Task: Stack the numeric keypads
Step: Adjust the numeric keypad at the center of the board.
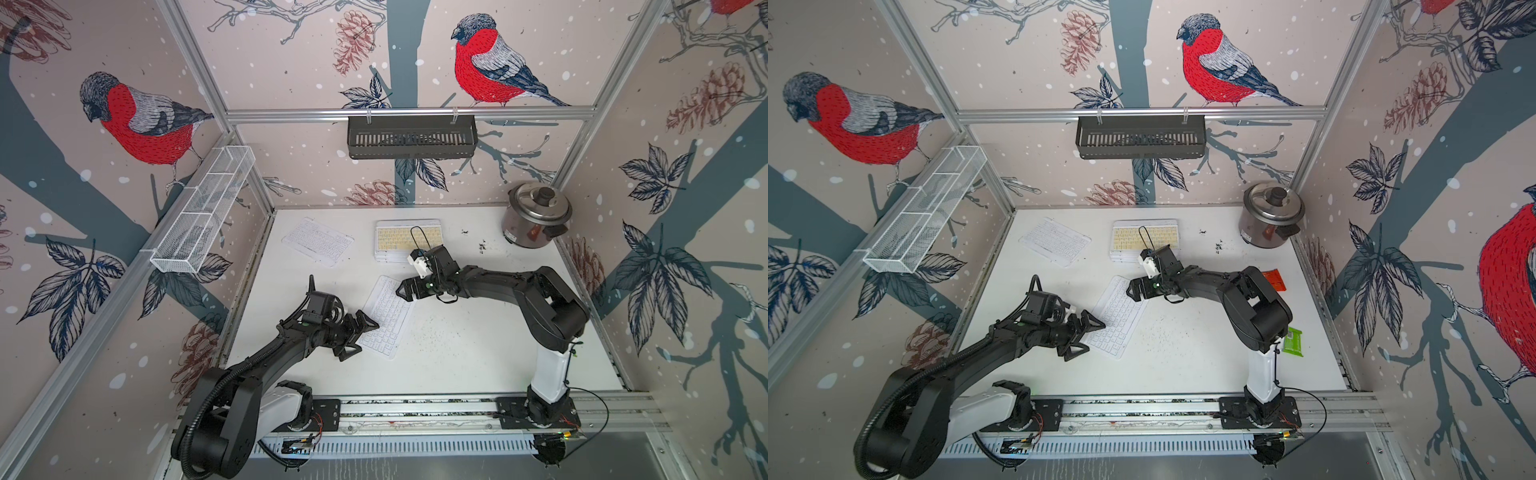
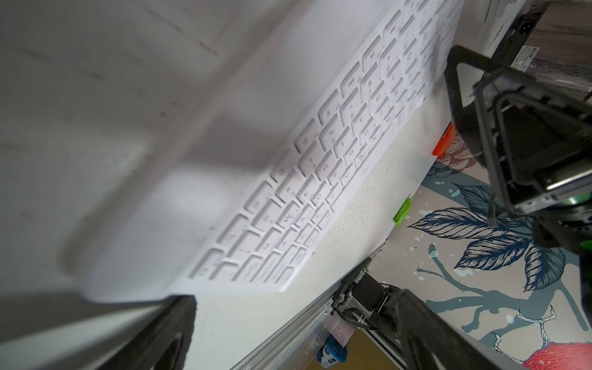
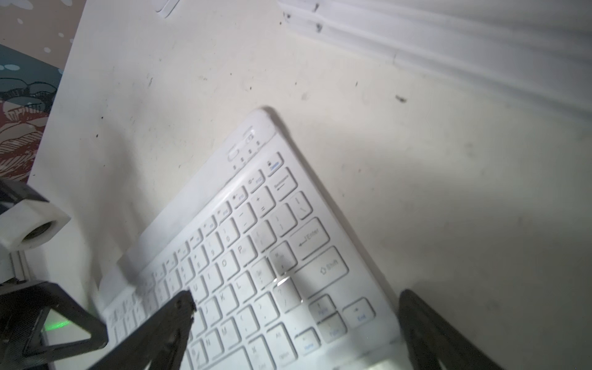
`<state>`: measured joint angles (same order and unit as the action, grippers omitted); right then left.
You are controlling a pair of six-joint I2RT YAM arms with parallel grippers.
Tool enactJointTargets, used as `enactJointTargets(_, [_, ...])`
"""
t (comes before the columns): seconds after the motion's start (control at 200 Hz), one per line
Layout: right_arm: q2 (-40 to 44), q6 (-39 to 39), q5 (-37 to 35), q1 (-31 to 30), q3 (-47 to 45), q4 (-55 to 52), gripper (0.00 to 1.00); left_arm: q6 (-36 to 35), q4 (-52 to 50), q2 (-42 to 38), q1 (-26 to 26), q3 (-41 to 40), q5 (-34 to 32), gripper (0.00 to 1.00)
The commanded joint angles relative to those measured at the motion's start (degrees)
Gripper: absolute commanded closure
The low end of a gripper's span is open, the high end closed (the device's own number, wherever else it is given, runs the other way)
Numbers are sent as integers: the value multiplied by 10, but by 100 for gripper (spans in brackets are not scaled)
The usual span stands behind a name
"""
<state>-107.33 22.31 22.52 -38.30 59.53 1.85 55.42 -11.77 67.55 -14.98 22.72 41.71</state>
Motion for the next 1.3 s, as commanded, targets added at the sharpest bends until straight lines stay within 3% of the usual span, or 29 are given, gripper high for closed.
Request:
enactJointTargets(0.0, [35, 61, 32, -7, -58, 17, 0, -34, 8, 31, 11, 33, -27, 3])
enactJointTargets(0.225, [135, 115, 45, -11, -162, 57, 0, -144, -63, 147, 64, 168, -74, 4])
enactJointTargets(0.345, [168, 94, 24, 26, -149, 17, 0, -204, -124, 174, 97, 235, -125, 4])
enactJointTargets(0.456, [144, 77, 31, 69, -110, 9, 0, -230, -134, 196, 118, 279, -149, 4])
enactJointTargets(0.676, [66, 110, 87, 108, -69, 75, 0, -230, -93, 256, 117, 317, -157, 4])
enactJointTargets(0.986, [38, 222, 166, 123, -135, 250, 0, -220, -77, 331, 99, 385, -145, 3])
enactJointTargets(1.292, [2, 301, 200, 145, -174, 390, 0, -215, -68, 356, 76, 382, -149, 4])
